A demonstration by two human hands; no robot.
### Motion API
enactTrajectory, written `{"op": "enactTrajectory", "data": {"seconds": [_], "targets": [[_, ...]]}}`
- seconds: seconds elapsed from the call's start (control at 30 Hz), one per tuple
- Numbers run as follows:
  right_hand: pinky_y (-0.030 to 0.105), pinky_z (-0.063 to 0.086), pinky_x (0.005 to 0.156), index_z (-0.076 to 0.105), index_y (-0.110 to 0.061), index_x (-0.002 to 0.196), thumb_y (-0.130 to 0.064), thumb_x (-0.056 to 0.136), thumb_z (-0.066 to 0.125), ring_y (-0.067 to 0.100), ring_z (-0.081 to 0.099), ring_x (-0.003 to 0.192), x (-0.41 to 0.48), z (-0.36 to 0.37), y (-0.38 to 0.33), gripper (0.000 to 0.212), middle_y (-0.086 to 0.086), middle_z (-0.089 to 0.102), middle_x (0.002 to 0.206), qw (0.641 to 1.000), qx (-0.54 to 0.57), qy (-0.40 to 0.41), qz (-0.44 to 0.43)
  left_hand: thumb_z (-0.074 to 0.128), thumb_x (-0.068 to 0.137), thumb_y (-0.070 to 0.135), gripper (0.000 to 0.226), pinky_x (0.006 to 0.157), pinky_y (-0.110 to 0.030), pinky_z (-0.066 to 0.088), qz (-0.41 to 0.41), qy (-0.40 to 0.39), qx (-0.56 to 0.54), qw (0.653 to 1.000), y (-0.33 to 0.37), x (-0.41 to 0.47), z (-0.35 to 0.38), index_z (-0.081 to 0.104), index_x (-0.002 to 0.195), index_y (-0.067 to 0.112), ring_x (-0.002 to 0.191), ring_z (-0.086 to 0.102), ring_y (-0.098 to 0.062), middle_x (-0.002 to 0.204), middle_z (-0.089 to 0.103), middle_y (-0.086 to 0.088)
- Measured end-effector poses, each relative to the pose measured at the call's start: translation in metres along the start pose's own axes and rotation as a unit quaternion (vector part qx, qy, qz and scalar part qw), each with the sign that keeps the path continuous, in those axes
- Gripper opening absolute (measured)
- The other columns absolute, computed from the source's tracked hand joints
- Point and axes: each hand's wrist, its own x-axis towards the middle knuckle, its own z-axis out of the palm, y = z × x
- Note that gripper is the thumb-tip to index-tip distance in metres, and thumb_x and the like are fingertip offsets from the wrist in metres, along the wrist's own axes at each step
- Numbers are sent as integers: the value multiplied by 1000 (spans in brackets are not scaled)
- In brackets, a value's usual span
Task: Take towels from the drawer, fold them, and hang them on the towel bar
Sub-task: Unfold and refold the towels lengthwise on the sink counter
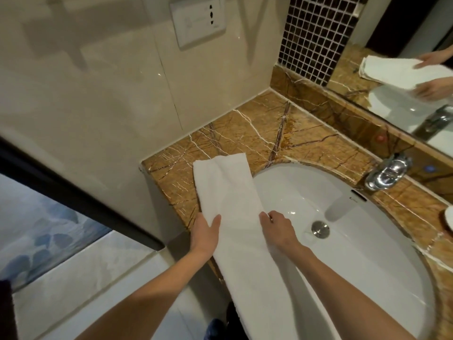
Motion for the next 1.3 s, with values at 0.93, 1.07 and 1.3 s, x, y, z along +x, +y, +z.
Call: {"op": "enactTrajectory", "data": {"seconds": [0.93, 1.07, 1.3], "targets": [[24, 35, 49, 39, -18, 99, -29, 94, 56, 9, 53, 62, 53, 22, -73, 21, -4, 55, 73, 992, 91, 24, -83, 56, 93, 17, 26, 83, -43, 52, -8, 106, 92, 990, 49, 127, -39, 56, 113, 1, 100, 60, -32, 112, 62, -17], [32, 41, 54, 37, -23, 101, -29, 94, 55, 15, 57, 69, 58, 24, -80, 20, -6, 59, 78, 991, 41, 53, -116, 52, 94, 30, 57, 108, -45, 33, 75, 129, 237, 960, 47, 124, -36, 31, 141, 6, 130, 34, -34, 142, 31, -18], [32, 37, 60, 36, -27, 102, -29, 93, 54, 21, 55, 76, 74, 24, -95, 20, -4, 58, 86, 981, -28, 99, -164, 10, 95, 55, 67, 115, -51, -14, 235, -37, 479, 845, 41, 130, -8, -10, 150, 22, 142, -25, -33, 157, -20, -11]]}}
